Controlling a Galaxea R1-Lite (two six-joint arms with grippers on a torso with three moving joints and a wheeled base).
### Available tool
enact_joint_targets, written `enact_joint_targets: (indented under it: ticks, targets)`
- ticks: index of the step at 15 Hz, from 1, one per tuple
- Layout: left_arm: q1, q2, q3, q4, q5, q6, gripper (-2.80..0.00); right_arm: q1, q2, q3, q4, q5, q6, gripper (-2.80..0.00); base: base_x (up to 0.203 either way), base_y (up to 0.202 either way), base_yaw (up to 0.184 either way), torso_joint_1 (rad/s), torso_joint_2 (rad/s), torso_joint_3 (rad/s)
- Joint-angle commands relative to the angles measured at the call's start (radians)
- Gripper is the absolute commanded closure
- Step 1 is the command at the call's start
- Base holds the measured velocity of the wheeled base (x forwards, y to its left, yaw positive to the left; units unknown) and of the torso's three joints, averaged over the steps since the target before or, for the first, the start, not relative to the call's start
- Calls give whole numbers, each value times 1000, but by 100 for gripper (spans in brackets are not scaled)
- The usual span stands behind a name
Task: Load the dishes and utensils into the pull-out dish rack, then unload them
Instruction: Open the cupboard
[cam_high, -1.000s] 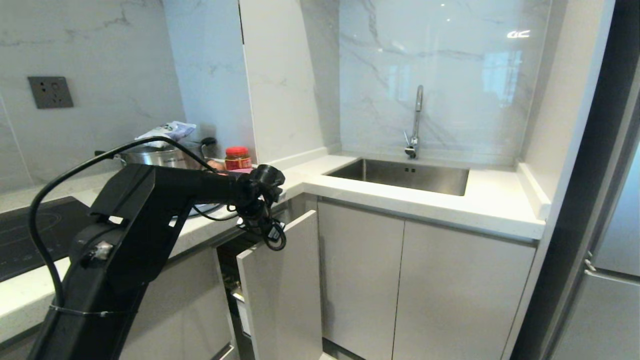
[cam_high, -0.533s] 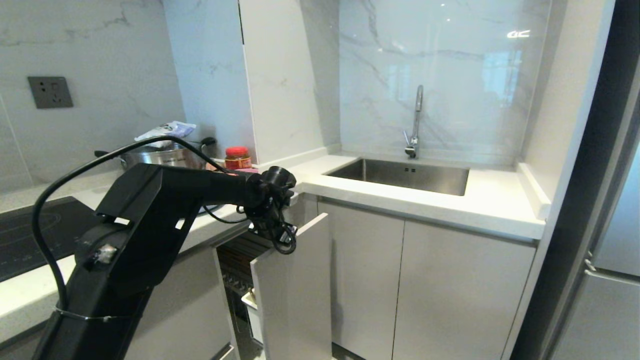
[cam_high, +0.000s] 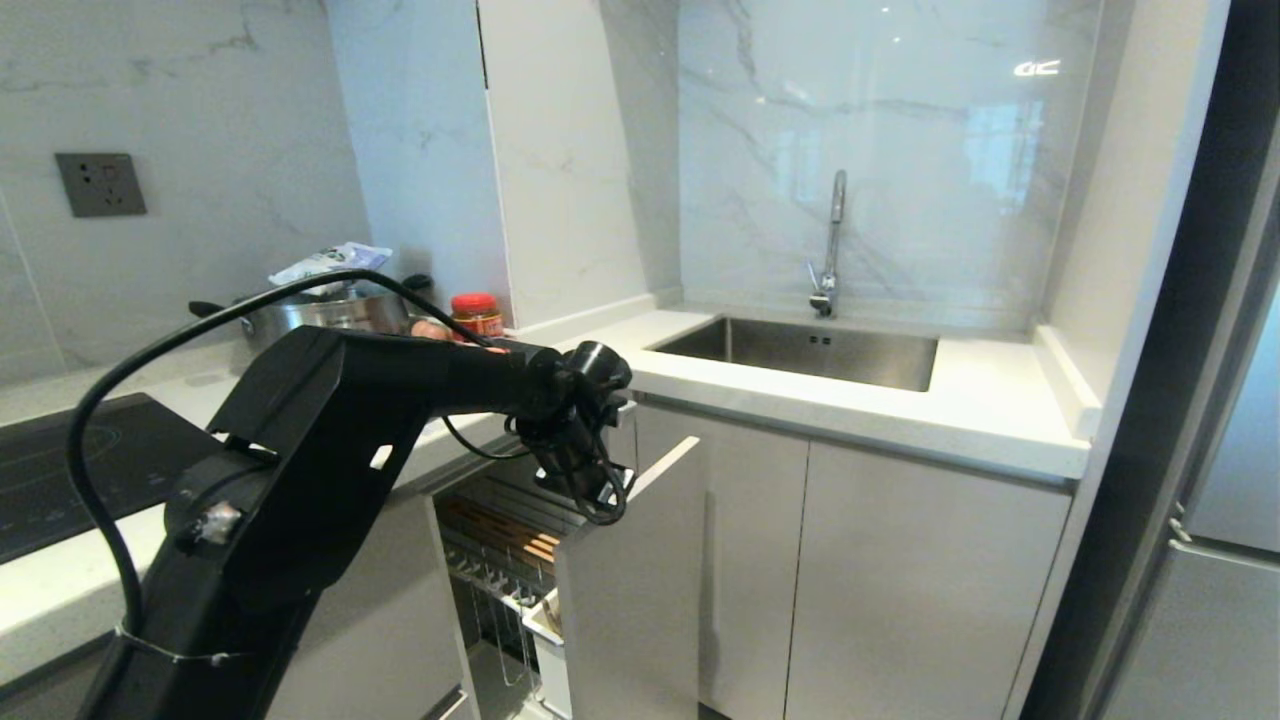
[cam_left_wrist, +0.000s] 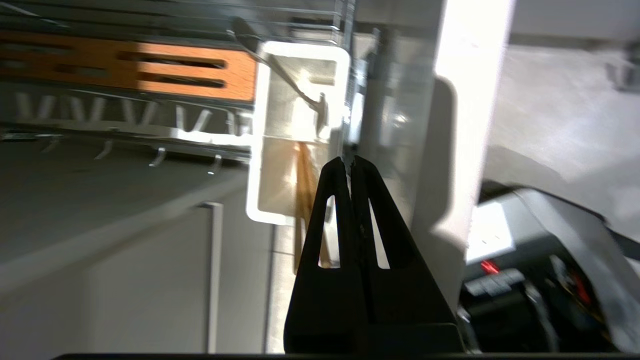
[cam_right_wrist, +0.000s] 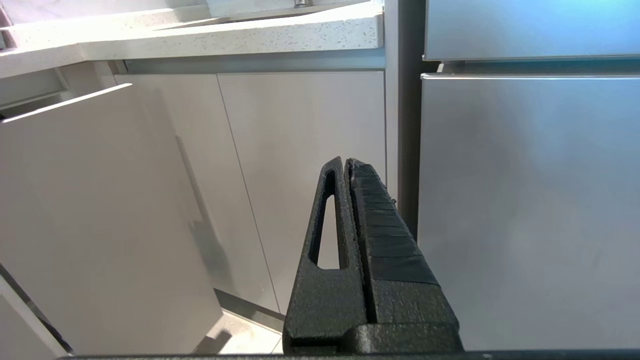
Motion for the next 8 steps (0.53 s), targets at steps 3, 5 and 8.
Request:
enact_joint_targets:
  ticks: [3,5,8]
  targets:
    - [-62,-12,0,44,-75,-32,0,0,-3,0,0,0,0,0,0,0,0,0,0,0]
    - [-93,-10,0,49,-114,-64,0,0,-4,0,0,0,0,0,0,0,0,0,0,0]
    - [-126,-15,0,80,-214,-87,0,0,-4,0,0,0,0,0,0,0,0,0,0,0]
